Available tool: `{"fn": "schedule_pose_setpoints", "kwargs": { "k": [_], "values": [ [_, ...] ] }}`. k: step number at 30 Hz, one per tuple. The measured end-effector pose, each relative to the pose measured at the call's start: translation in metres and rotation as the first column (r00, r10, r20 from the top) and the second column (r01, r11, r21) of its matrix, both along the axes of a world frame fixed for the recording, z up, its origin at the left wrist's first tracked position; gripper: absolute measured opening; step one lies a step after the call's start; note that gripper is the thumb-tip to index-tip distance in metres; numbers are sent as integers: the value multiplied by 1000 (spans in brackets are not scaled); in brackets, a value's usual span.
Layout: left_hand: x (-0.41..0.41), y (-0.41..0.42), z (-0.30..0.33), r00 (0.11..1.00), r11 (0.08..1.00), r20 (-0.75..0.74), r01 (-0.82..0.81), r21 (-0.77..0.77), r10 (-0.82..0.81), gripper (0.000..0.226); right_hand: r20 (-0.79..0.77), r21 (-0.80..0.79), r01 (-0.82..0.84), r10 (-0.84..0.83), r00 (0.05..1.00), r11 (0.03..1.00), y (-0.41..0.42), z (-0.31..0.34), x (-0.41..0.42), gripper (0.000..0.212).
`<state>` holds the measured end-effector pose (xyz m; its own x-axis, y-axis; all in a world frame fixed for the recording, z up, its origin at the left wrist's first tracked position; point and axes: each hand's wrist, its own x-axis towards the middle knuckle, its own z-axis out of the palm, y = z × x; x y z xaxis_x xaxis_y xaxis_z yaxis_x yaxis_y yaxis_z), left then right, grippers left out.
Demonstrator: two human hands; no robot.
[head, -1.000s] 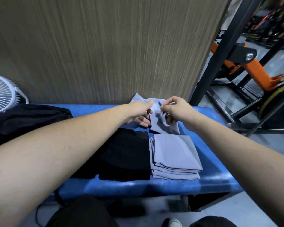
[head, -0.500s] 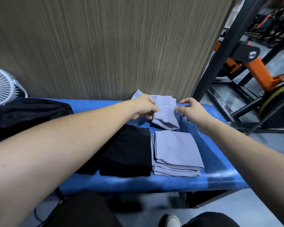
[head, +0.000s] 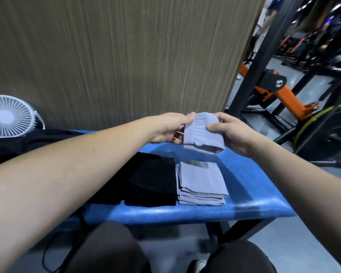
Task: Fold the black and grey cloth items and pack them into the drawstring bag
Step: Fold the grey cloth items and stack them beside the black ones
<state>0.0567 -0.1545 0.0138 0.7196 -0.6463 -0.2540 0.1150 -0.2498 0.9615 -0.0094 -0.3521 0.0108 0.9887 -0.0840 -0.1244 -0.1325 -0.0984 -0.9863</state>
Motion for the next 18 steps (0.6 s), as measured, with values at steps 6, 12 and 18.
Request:
{"fn": "schedule_pose_setpoints", "kwargs": {
  "k": [6, 12, 18],
  "values": [
    [-21, 6, 2, 996, 995, 87, 8, 98, -17, 11, -86, -254, -111, 91, 992, 961, 0, 13, -26, 22],
    [-28, 6, -9, 995, 993, 85, 34, 109, -43, 19, -134, -225, -107, 78, 988, 968, -8, 6, -30, 32],
    [-24, 1, -39, 930, 945, 347, 2, 326, -121, 32, -150, -396, -113, 58, 987, 911, -9, -28, -25, 35]
  ]
}}
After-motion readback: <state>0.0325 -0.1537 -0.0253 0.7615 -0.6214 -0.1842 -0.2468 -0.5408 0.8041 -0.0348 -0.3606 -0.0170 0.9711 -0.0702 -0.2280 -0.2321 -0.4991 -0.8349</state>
